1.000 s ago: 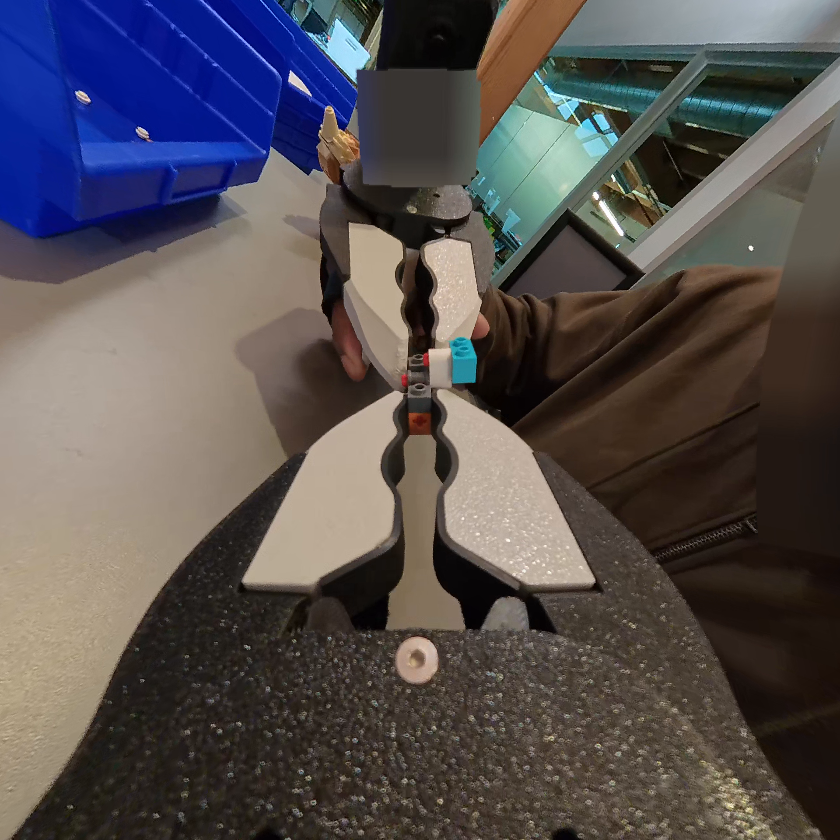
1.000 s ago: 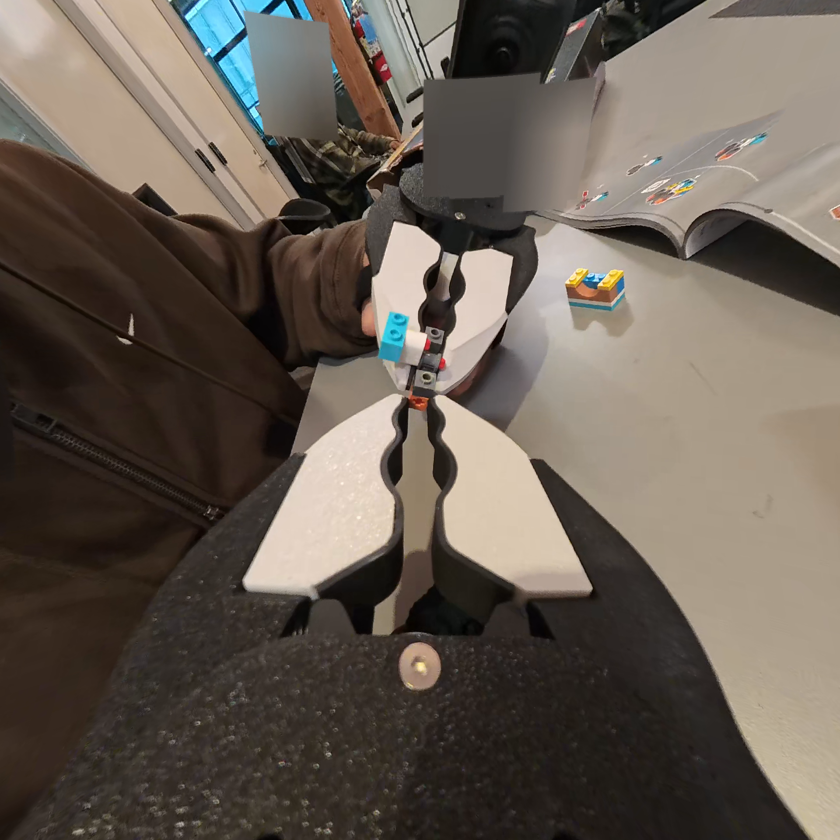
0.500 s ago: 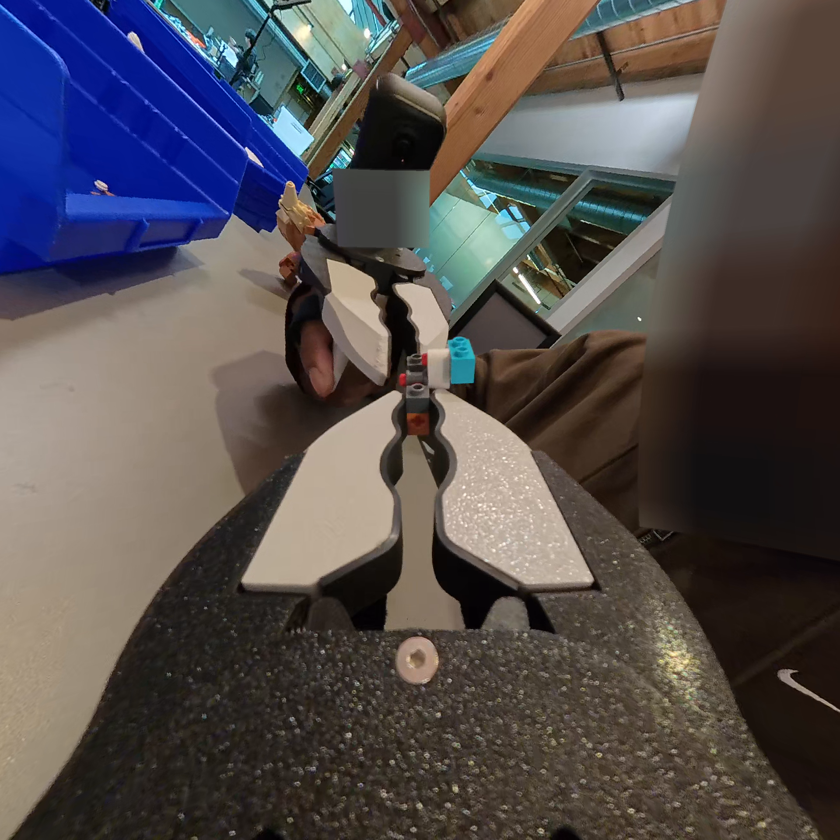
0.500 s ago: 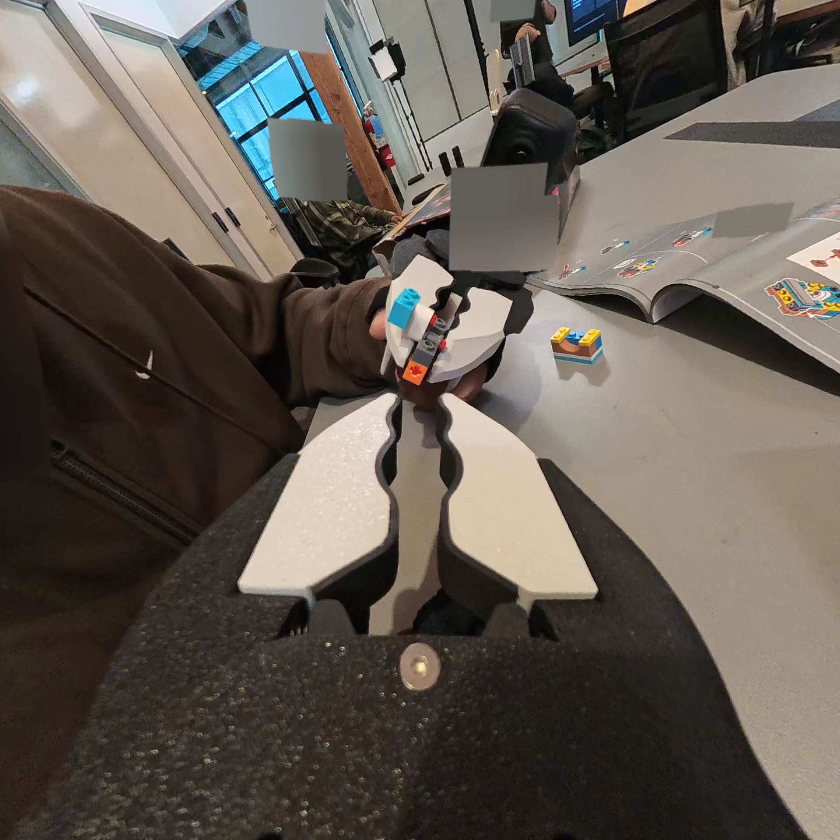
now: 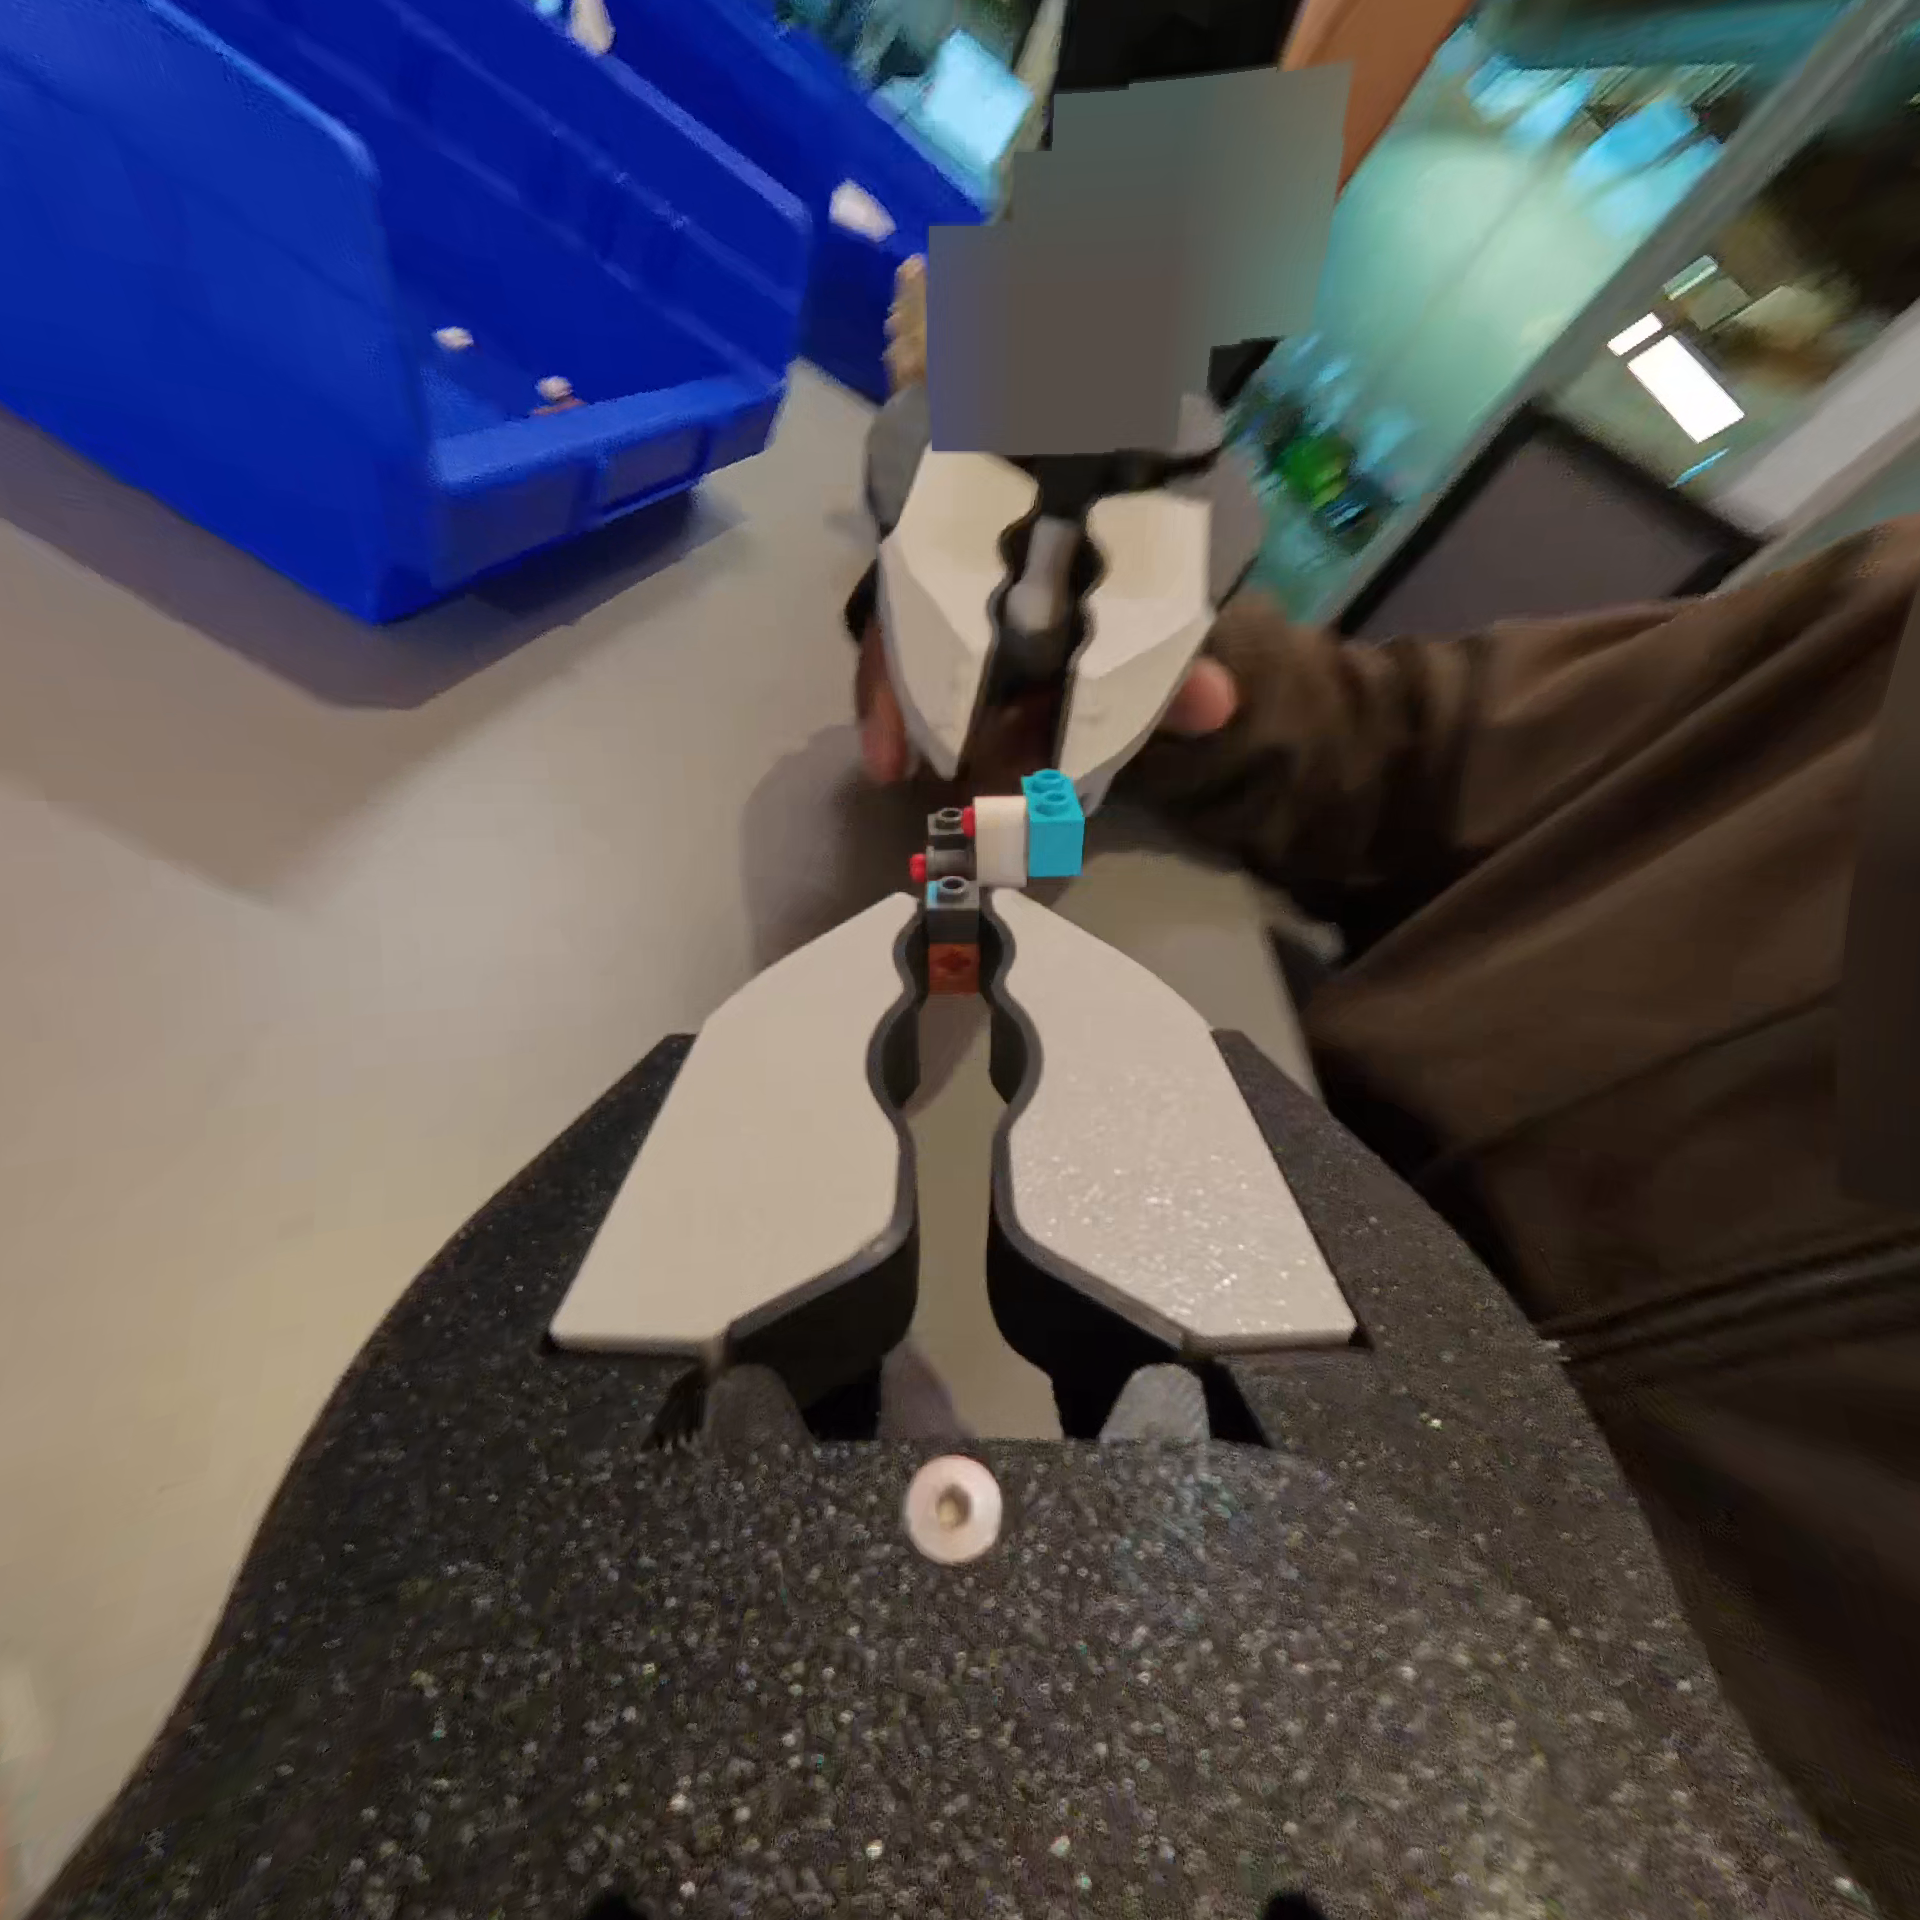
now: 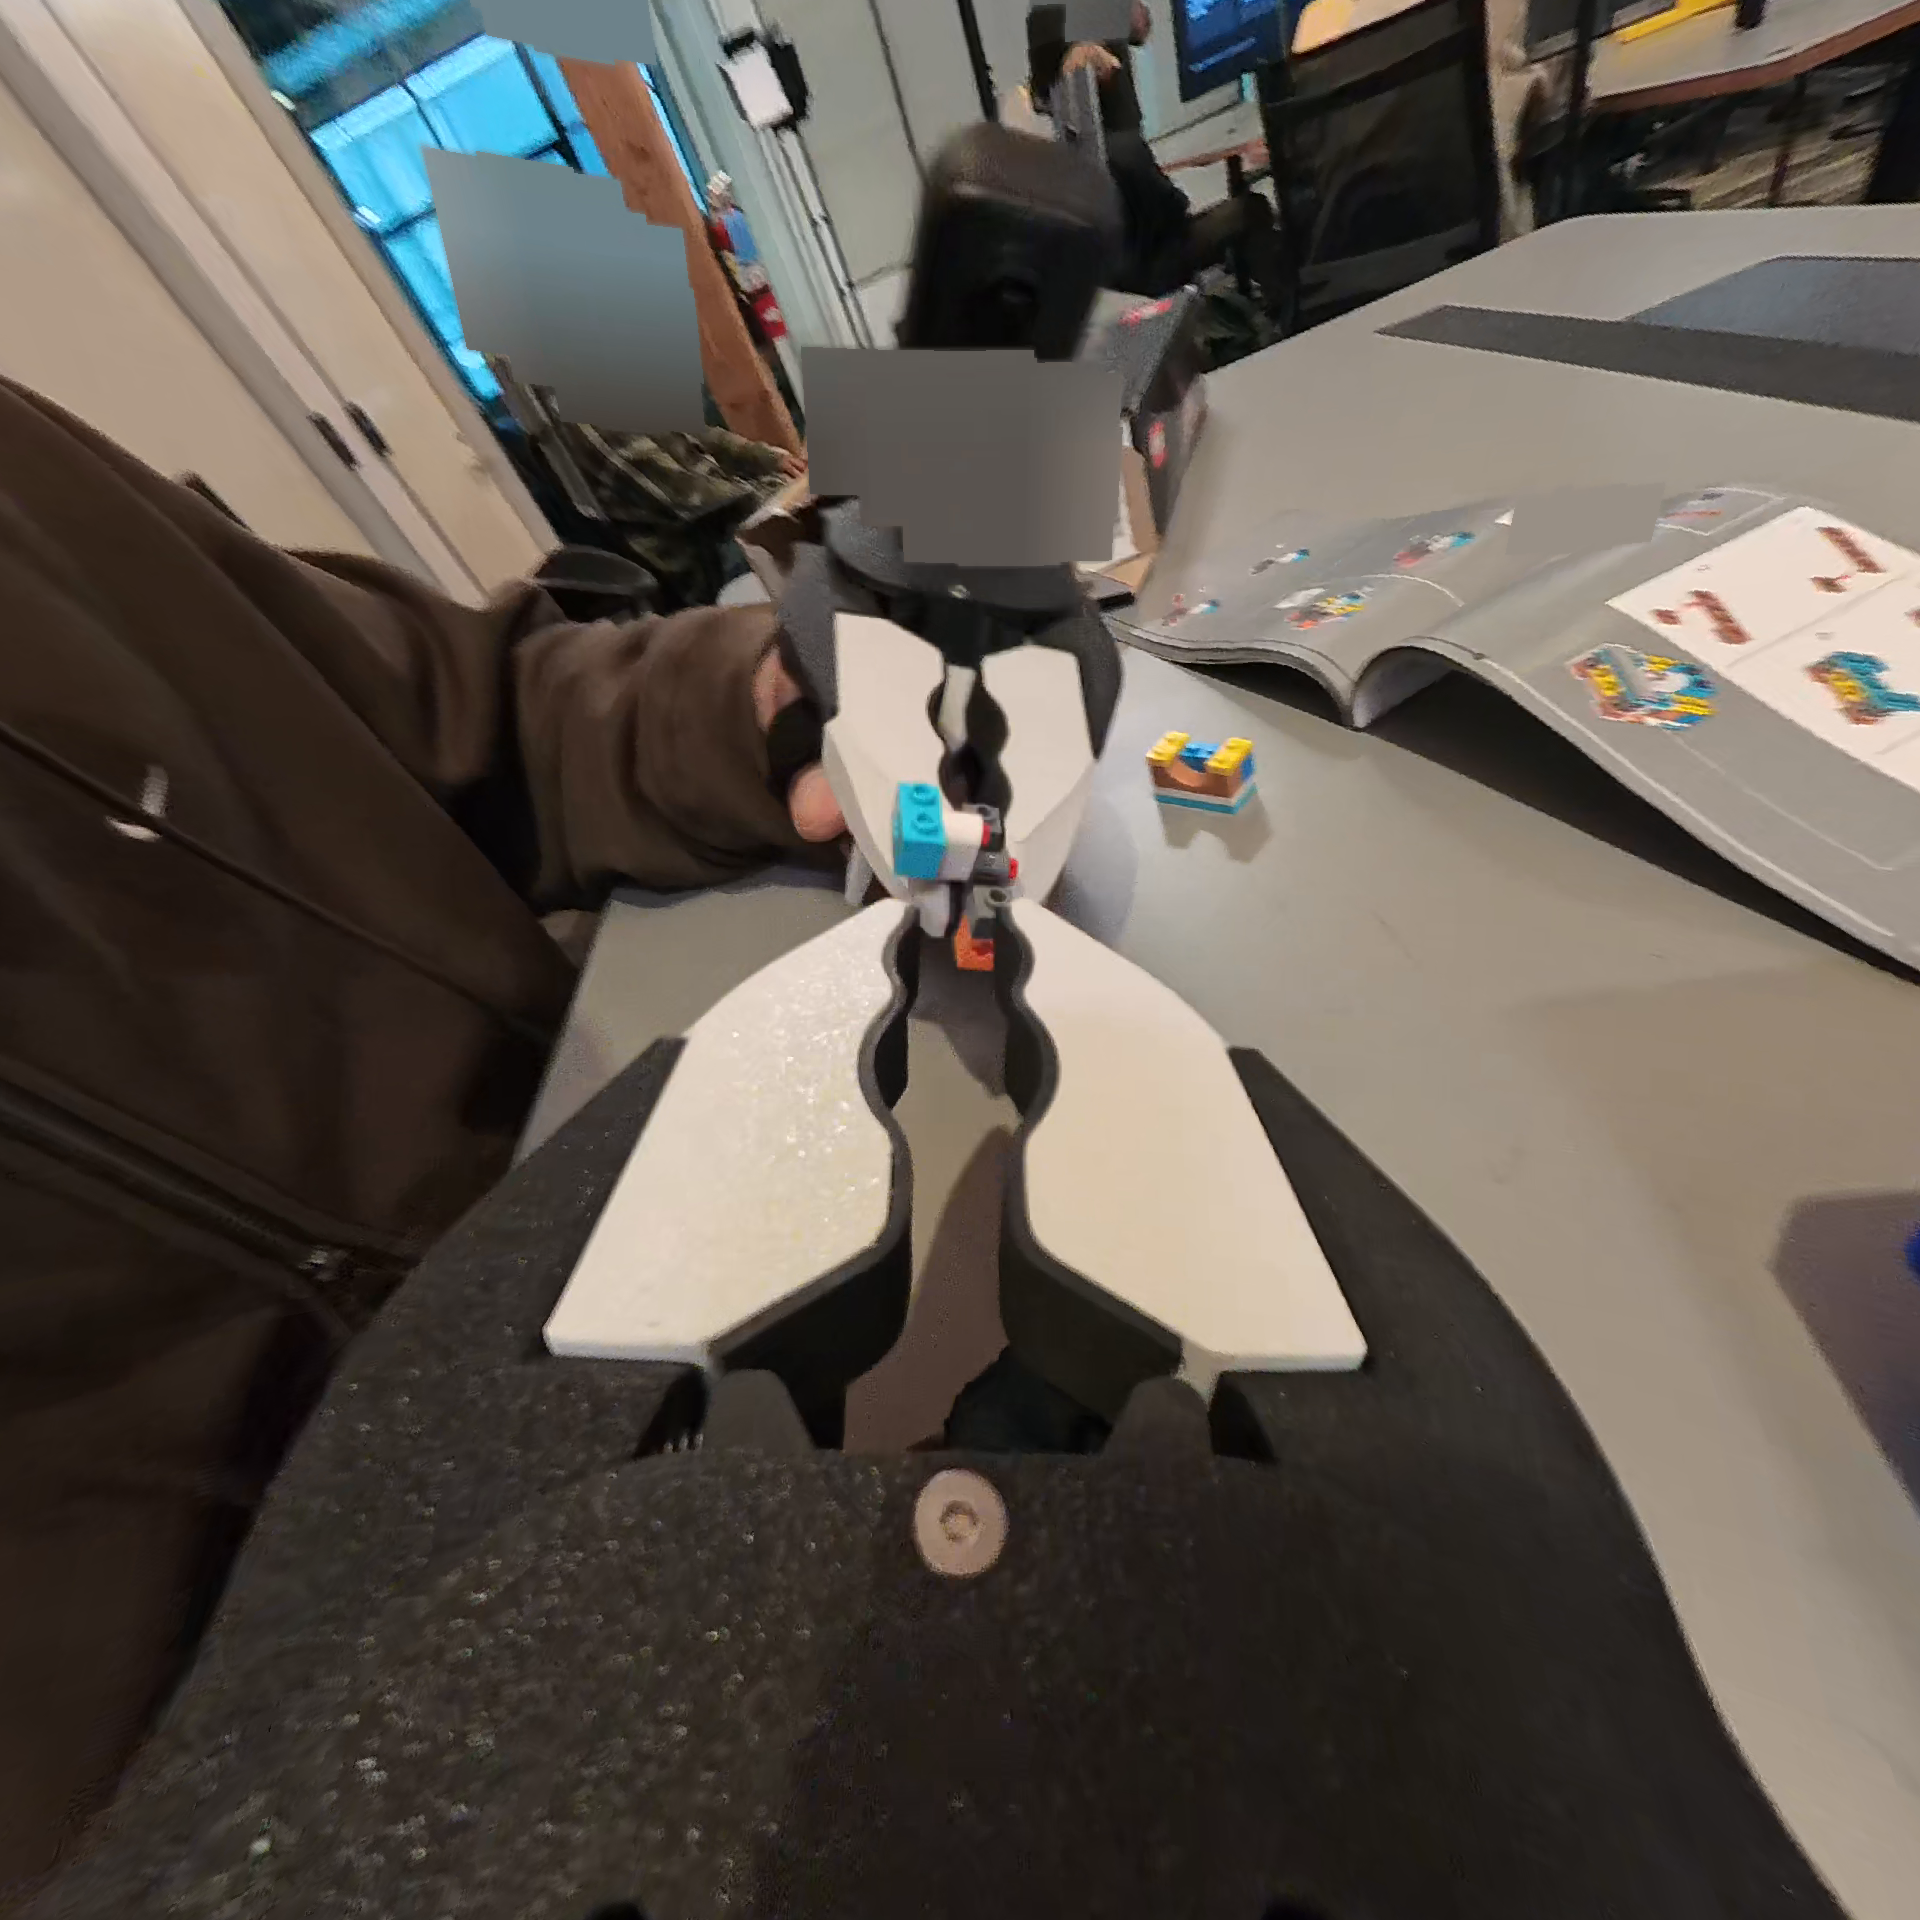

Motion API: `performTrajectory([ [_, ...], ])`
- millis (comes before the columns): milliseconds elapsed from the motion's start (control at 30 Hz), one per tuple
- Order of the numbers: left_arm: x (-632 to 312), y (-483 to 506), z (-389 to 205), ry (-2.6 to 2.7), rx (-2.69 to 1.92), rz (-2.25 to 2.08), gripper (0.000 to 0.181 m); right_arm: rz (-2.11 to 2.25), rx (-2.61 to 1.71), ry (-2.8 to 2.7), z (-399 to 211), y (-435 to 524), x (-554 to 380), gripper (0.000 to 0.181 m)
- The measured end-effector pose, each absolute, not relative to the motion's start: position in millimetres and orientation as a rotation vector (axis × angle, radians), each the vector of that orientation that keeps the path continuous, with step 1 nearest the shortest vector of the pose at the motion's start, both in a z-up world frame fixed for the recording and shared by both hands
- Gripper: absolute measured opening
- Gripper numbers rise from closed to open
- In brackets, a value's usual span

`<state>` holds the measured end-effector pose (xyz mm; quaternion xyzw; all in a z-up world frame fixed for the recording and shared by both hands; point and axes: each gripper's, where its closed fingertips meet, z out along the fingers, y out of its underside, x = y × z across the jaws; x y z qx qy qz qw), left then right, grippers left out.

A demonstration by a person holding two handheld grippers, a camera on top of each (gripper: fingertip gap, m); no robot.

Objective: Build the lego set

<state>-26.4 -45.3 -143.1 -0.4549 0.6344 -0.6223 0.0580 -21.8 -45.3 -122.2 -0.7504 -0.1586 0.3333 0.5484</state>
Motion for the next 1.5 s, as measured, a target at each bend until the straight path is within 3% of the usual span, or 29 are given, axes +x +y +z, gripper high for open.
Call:
performTrajectory([
  [167, -20, -31, -174, 2.021, -1.422, -1.425, 0.008, 0.688, -1.837, -0.389, -135, -40, -16, 0.017],
  [367, -21, -30, -194, 2.099, -1.461, -1.223, 0.008, 0.582, -1.951, -0.378, -155, -31, -15, 0.02],
  [800, -23, -25, -185, 2.054, -1.507, -1.353, 0.027, 0.164, -2.391, -0.434, -193, -41, 21, 0.022],
  [933, -21, -20, -170, 1.98, -1.491, -1.447, 0.028, -0.185, -2.708, -0.678, -199, -71, 50, 0.022],
  [1200, -17, -7, -149, 1.865, -1.45, -1.494, 0.027, -1.111, -2.958, -1.408, -123, -106, 89, 0.02],
  [1500, -10, 10, -137, 1.729, -1.437, -1.556, 0.026, -1.404, -2.99, -1.887, -87, -115, 62, 0.02],
])
